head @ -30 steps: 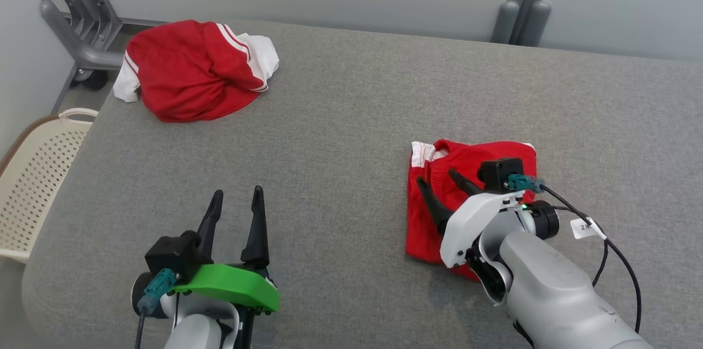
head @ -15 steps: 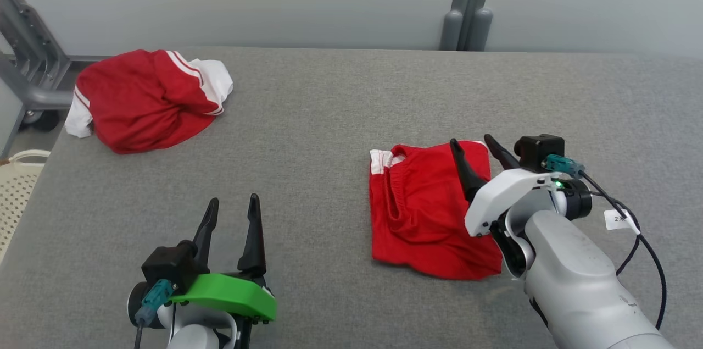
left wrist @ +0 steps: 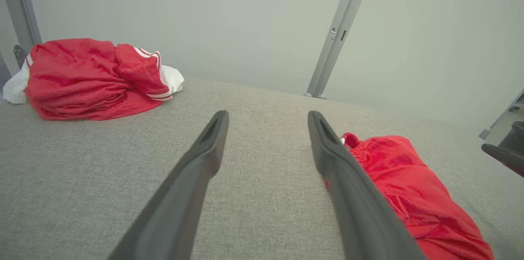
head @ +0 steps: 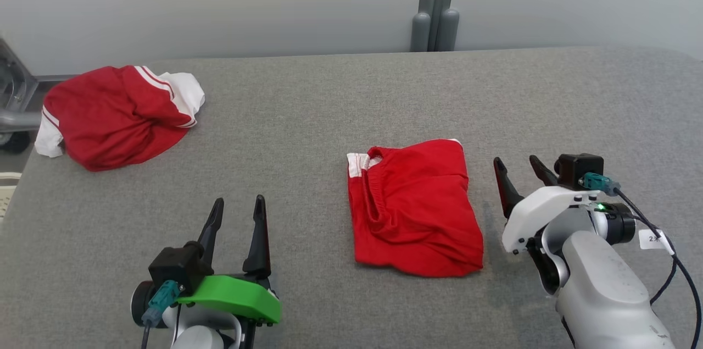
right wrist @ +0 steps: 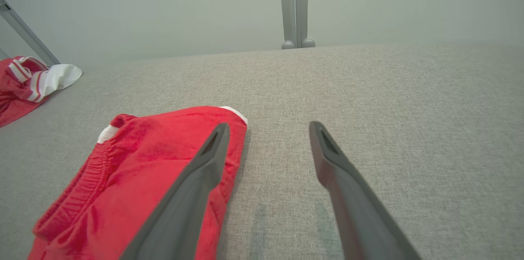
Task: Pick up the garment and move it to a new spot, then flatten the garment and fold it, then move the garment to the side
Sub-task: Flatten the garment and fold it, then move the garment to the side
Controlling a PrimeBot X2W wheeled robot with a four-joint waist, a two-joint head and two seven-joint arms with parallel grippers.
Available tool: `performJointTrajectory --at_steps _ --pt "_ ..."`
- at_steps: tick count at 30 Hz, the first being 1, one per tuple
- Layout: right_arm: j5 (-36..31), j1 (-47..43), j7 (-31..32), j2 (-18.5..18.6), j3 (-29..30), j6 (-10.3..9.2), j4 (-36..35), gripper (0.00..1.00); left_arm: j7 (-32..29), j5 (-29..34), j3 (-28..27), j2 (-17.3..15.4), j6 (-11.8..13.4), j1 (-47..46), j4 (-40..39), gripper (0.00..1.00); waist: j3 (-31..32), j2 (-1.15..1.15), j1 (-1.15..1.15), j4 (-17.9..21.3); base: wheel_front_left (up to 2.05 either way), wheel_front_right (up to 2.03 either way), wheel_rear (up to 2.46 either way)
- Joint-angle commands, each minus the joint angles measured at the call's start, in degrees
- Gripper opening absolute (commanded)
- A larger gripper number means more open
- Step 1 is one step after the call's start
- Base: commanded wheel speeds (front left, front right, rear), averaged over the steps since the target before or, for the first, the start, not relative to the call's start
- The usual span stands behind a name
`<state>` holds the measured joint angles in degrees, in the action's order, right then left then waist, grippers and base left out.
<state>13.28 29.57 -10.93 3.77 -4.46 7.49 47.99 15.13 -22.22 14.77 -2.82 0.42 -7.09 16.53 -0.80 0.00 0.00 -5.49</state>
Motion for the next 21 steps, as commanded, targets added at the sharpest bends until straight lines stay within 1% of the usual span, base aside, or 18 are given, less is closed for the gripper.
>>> performJointTrajectory --at_steps 1,3,4,7,14,17,21 --pt "-0.3 -0.9 0.9 0.2 -0.1 0.00 -0.6 1.00 0.0 0.2 -0.1 -0.1 -0.2 -0.3 -0.2 1.00 -0.5 0.00 0.00 -0.8 0.00 0.00 0.00" --pt "0.4 -1.7 3.3 0.9 -0.8 0.00 -1.5 1.00 0.0 0.2 0.0 -0.1 -0.2 -0.4 -0.1 1.00 -0.7 0.00 0.00 -1.7 0.00 0.00 0.00" --pt "2.3 -2.4 5.8 1.8 -1.4 0.00 -2.6 1.00 0.0 0.2 0.1 -0.1 -0.2 -0.4 -0.2 1.00 -1.0 0.00 0.00 -2.6 0.00 0.00 0.00" --pt "5.8 -3.3 9.6 3.3 -2.8 0.00 -4.2 1.00 0.0 0.3 0.2 -0.1 -0.1 -0.6 -0.3 1.00 -1.4 0.00 0.00 -4.0 0.00 0.00 0.00" --pt "20.3 -4.9 19.8 7.1 -5.5 0.00 -7.0 1.00 0.0 0.5 0.5 -0.1 -0.4 -1.2 0.0 1.00 -2.7 0.00 0.00 -7.5 0.00 0.00 0.00" --pt "24.9 -5.0 23.1 8.6 -6.6 0.01 -7.3 1.00 0.0 0.5 0.7 -0.1 -0.5 -1.6 0.1 1.00 -3.4 0.00 0.00 -8.8 0.00 0.00 0.00" --pt "29.6 -5.4 25.7 10.2 -7.8 0.00 -7.4 1.00 0.0 0.7 0.8 -0.1 -0.3 -1.9 0.1 1.00 -4.1 0.00 0.00 -10.1 0.00 0.00 0.00"
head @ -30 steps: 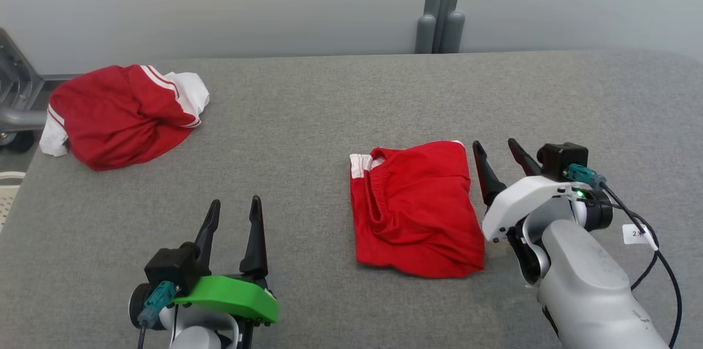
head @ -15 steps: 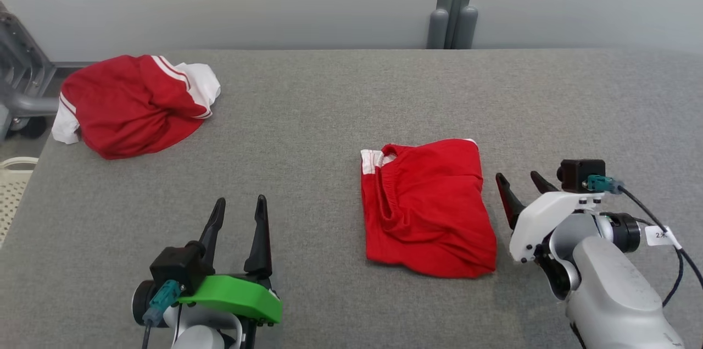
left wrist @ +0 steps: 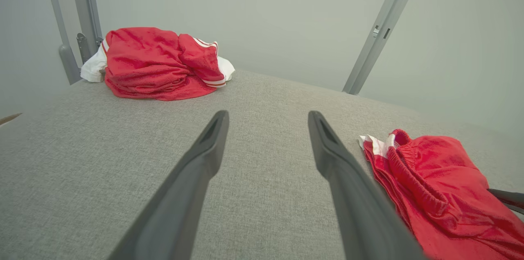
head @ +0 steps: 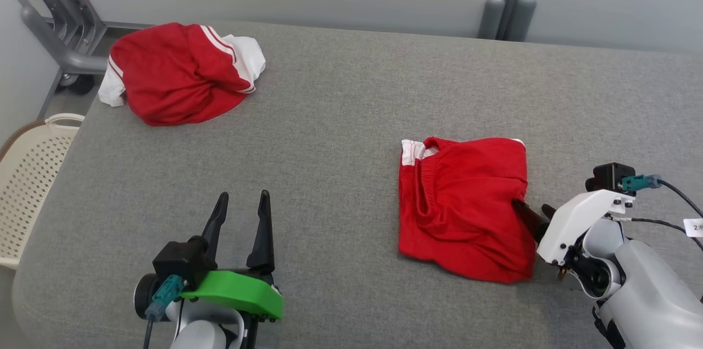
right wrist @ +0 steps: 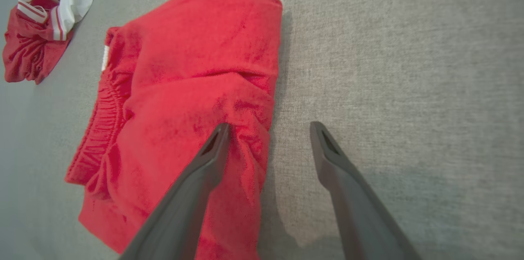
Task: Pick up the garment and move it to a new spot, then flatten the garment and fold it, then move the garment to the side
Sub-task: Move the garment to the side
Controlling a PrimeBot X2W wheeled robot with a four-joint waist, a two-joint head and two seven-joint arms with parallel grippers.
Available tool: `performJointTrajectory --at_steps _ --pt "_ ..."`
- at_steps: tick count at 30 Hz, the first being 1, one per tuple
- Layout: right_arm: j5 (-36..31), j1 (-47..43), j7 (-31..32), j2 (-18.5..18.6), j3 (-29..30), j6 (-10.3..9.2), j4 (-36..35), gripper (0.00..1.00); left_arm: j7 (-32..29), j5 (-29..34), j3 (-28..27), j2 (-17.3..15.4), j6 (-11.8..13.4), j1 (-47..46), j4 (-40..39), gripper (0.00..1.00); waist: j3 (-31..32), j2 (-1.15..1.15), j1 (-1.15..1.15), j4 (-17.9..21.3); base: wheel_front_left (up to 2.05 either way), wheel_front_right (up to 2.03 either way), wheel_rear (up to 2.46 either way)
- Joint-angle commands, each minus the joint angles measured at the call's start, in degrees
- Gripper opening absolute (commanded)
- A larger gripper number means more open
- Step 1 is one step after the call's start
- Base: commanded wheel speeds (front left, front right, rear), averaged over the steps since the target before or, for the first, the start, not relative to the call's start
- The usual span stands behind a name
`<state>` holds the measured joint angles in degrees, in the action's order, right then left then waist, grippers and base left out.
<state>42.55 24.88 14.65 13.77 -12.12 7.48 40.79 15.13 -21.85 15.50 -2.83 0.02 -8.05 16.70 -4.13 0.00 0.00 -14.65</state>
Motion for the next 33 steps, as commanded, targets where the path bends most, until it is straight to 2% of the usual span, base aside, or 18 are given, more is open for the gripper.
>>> performJointTrajectory --at_steps 1,6,7,8,9,11,12,18,23,27,33 --pt "1.4 -0.7 0.6 0.4 -0.4 0.01 -0.2 1.00 0.0 0.3 0.0 -0.1 0.1 -1.0 0.0 1.00 -0.9 0.00 0.00 -1.1 0.00 0.00 0.00" --pt "5.1 0.0 1.9 1.2 -2.3 0.01 -0.1 1.00 0.0 0.4 -0.1 -0.1 0.0 -1.1 -0.2 1.00 -1.5 0.00 0.00 -1.6 0.00 0.00 0.00" --pt "5.3 0.4 1.7 1.3 -2.7 0.01 0.1 0.92 0.0 0.4 -0.2 -0.1 0.1 -1.2 -0.4 1.00 -1.6 0.00 0.00 -1.6 0.00 0.00 0.00" --pt "5.5 0.7 1.6 1.3 -3.1 0.01 0.2 0.58 0.0 0.5 -0.2 -0.1 0.2 -1.3 -0.5 1.00 -1.8 0.00 0.00 -1.5 0.00 0.00 0.00" --pt "5.5 0.7 1.6 1.3 -3.1 0.01 0.2 0.58 0.0 0.5 -0.2 -0.1 0.2 -1.3 -0.5 1.00 -1.8 0.00 0.00 -1.5 0.00 0.00 0.00" --pt "5.6 1.4 0.9 1.7 -3.7 0.01 0.3 0.12 0.0 0.6 -0.2 -0.1 0.3 -1.5 -0.9 1.00 -2.1 0.00 0.00 -1.3 0.00 0.00 0.00" --pt "5.7 1.8 0.4 1.9 -4.0 0.01 0.4 0.00 0.0 0.6 -0.1 -0.1 0.3 -1.5 -1.0 1.00 -2.3 0.00 0.00 -1.0 0.00 0.00 0.00" --pt "5.0 4.9 -1.8 3.0 -5.9 0.01 1.3 0.00 0.0 0.7 0.1 -0.1 0.1 -2.5 -2.2 1.00 -4.1 0.00 0.00 1.4 0.00 0.00 0.00" --pt "3.8 7.7 -3.4 4.9 -7.7 0.01 1.3 0.00 0.0 0.5 0.8 -0.1 0.2 -3.3 -3.7 1.00 -6.3 0.00 0.00 5.4 0.00 0.00 0.00" --pt "2.9 10.3 -4.8 6.5 -8.6 0.01 1.4 0.00 0.0 1.0 1.3 -0.1 0.3 -4.3 -4.8 1.00 -8.3 0.00 0.00 10.0 0.00 0.00 0.00" --pt "1.5 14.6 -6.6 7.9 -10.0 0.01 1.9 0.00 0.0 1.9 1.4 -0.1 -0.1 -6.0 -5.7 1.00 -11.4 0.00 0.00 19.1 0.00 0.00 0.00"
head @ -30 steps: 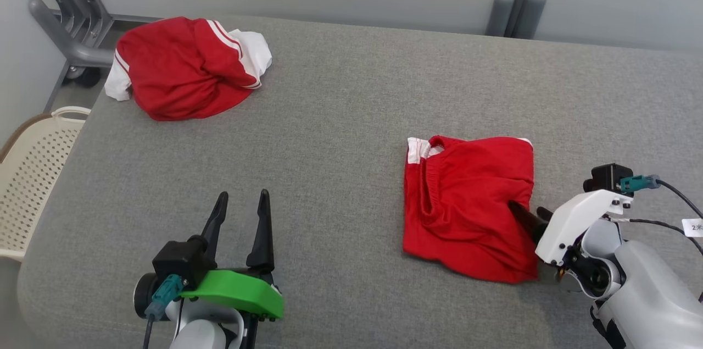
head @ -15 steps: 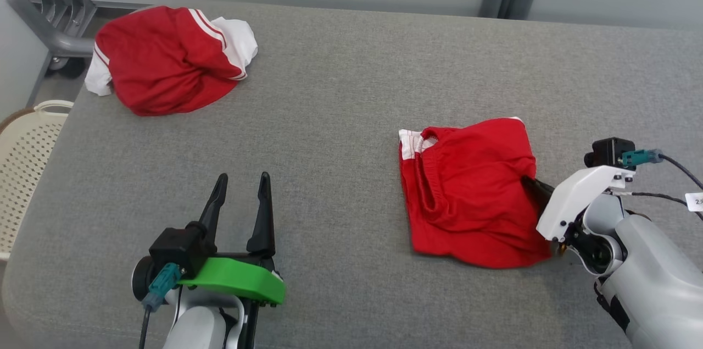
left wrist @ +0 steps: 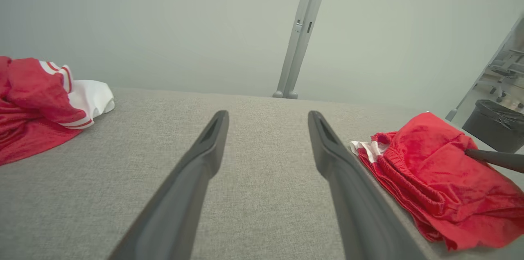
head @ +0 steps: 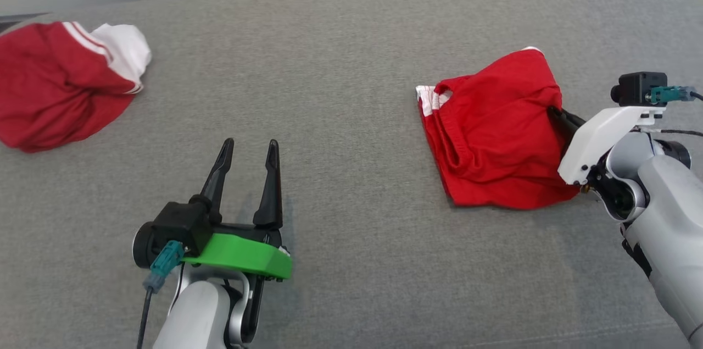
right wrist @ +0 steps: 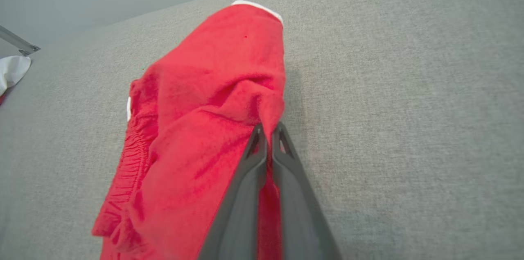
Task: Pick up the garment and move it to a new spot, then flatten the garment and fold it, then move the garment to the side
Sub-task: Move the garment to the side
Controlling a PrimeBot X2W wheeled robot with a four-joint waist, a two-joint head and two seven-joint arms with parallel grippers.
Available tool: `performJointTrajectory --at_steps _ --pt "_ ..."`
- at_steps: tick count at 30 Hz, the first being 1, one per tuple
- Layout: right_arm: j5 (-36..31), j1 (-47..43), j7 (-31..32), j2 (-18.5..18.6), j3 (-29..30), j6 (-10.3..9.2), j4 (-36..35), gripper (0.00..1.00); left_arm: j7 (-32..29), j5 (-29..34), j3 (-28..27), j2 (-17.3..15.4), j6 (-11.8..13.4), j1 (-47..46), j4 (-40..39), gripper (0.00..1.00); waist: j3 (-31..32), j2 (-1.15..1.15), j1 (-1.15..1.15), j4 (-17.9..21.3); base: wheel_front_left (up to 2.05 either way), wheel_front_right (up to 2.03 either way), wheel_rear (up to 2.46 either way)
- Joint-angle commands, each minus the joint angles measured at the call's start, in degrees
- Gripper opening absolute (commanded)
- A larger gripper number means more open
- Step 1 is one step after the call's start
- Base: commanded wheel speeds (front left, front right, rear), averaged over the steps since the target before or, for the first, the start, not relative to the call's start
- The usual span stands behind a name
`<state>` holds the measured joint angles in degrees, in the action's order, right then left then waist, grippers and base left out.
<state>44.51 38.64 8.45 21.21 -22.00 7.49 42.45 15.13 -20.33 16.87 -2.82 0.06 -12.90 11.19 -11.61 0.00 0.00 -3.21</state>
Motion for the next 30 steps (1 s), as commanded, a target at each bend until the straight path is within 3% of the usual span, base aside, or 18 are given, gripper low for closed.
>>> performJointTrajectory --at_steps 1,7,13,22,30 --pt "-0.6 1.6 -0.7 0.4 -0.4 0.00 0.3 0.00 0.0 0.7 0.2 -0.2 -0.3 -1.5 -0.3 1.00 -4.5 0.00 0.00 9.2 0.00 0.00 0.00" --pt "0.1 5.1 -2.1 -1.3 -1.6 0.00 1.5 0.00 0.0 1.9 0.8 -0.5 -0.9 -3.7 0.5 1.00 -6.9 0.00 0.00 17.5 0.00 0.00 0.00" --pt "1.4 7.5 -4.3 -2.4 -2.3 0.00 3.6 0.00 -0.1 2.7 1.8 -0.9 -1.4 -5.7 1.5 1.00 -7.9 0.00 0.00 21.2 0.00 0.00 0.00" --pt "1.9 11.3 -7.7 -2.0 -3.3 0.00 6.3 0.00 -0.6 2.9 2.1 -1.6 -0.9 -6.5 1.0 1.00 -9.6 0.00 0.00 19.8 0.00 0.00 0.00" --pt "-1.4 17.1 -12.4 1.4 -4.1 -0.01 10.7 0.00 -1.2 3.8 2.4 -2.8 0.0 -7.1 -2.2 1.00 -12.8 0.00 0.00 15.9 0.00 0.00 0.00"
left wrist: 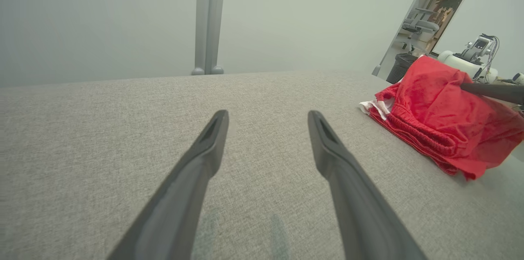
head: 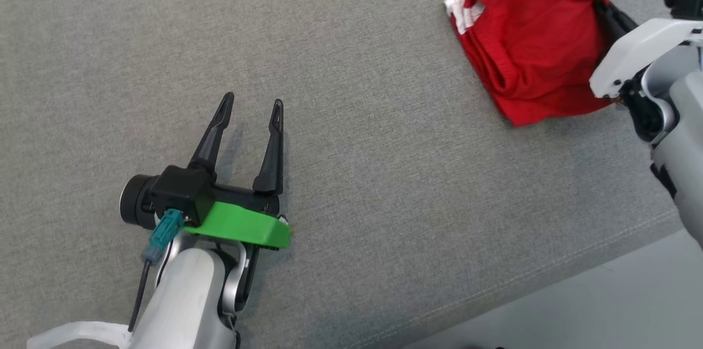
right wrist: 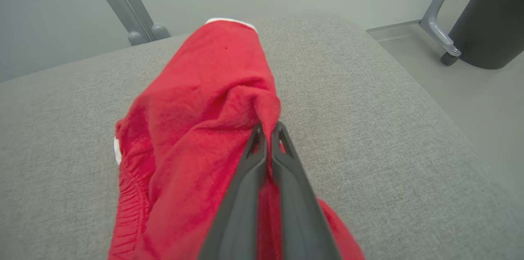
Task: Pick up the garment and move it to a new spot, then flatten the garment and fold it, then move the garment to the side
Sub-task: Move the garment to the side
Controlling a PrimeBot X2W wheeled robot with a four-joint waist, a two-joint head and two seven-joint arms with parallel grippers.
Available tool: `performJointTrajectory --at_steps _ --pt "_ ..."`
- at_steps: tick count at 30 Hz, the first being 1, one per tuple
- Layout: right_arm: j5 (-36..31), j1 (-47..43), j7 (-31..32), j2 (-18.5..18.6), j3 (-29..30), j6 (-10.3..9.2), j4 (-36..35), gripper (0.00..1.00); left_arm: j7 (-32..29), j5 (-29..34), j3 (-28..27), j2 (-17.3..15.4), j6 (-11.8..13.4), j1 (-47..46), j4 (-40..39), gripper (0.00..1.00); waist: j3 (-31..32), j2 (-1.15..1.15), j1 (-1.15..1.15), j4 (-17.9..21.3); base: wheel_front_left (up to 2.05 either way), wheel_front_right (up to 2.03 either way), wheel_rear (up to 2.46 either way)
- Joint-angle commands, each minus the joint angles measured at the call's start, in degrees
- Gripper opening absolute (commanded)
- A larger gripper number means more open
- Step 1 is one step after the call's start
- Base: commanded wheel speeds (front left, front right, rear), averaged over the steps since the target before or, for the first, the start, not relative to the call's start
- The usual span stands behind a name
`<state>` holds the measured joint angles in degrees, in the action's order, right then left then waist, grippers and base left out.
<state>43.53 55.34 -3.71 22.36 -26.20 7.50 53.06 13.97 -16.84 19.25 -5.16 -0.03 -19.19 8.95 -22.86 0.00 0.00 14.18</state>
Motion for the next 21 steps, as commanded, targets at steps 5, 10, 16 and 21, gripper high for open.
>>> performJointTrajectory --at_steps 5,10,16,21 --pt "-1.6 3.3 -2.7 3.9 0.1 -0.02 2.8 0.00 -1.3 1.2 0.6 -1.2 0.4 -0.9 -3.8 1.00 -4.1 0.00 0.00 -3.8 0.00 0.00 0.00" --pt "-1.8 5.3 -4.6 7.9 0.6 -0.02 5.5 0.00 -2.9 1.8 1.2 -2.2 1.1 -0.3 -8.3 1.00 -6.6 0.00 0.00 -5.0 0.00 0.00 0.00" --pt "-3.4 8.0 -7.8 10.1 0.7 -0.02 10.5 0.00 -5.2 3.1 2.3 -3.1 1.7 0.3 -13.7 1.00 -8.8 0.00 0.00 -5.3 0.00 0.00 0.00" --pt "-6.2 9.9 -10.2 9.5 1.1 -0.02 15.5 0.00 -6.5 3.6 2.9 -3.8 2.1 0.9 -16.1 1.00 -9.5 0.00 0.00 -5.3 0.00 0.00 0.00"
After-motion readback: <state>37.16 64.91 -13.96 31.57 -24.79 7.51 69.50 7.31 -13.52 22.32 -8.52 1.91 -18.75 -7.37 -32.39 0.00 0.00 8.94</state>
